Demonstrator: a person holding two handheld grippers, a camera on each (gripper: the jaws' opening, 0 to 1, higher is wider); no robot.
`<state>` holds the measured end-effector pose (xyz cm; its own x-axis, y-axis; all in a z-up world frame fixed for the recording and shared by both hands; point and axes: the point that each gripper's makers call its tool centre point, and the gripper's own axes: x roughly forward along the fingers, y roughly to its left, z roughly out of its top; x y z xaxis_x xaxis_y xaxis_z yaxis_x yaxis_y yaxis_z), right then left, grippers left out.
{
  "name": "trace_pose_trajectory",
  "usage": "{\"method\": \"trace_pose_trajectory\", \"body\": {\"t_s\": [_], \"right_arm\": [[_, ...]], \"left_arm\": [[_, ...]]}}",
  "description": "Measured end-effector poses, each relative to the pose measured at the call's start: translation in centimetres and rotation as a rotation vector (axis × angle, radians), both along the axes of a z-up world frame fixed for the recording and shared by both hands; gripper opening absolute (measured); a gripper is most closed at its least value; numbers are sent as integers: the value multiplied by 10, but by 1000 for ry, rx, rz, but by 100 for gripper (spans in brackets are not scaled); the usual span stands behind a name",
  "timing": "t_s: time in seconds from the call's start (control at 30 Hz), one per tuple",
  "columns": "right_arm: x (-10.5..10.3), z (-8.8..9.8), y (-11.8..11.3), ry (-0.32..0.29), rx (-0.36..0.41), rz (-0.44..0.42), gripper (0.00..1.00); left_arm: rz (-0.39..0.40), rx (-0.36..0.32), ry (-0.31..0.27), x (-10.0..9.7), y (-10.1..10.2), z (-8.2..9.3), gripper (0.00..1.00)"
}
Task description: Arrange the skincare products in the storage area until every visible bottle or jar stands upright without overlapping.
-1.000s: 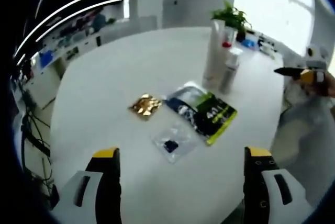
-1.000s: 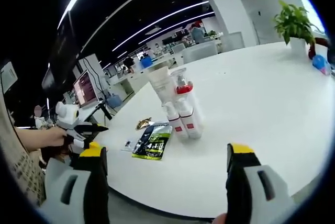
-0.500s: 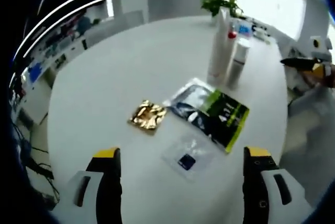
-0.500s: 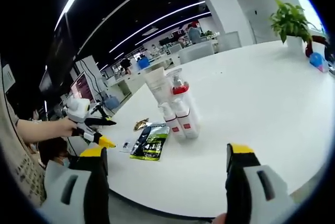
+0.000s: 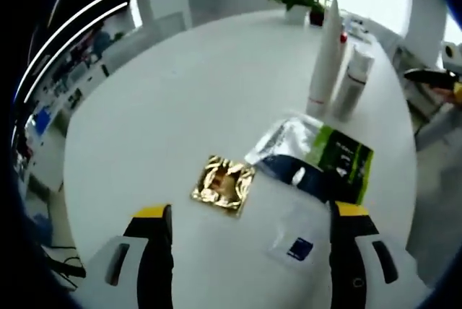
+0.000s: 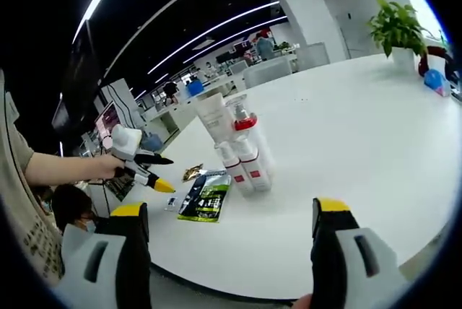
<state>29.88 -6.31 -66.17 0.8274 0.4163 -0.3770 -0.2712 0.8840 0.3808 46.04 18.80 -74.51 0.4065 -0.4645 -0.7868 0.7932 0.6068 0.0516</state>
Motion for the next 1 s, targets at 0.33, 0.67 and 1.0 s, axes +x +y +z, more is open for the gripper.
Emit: {"method": "trace_pose_trajectory", "body": {"t_s": [0.33, 0.67, 1.0], "right_arm": [[1, -1, -3, 4, -1, -12, 93], [1, -4, -3, 19, -2, -15, 93], [2, -5, -3, 26, -4, -16, 93]], "left_arm": [[-107, 78, 29, 20, -1, -18, 74], [-159, 126, 85, 45, -1, -35, 59], [-208, 156, 114, 50, -3, -42, 57]]}}
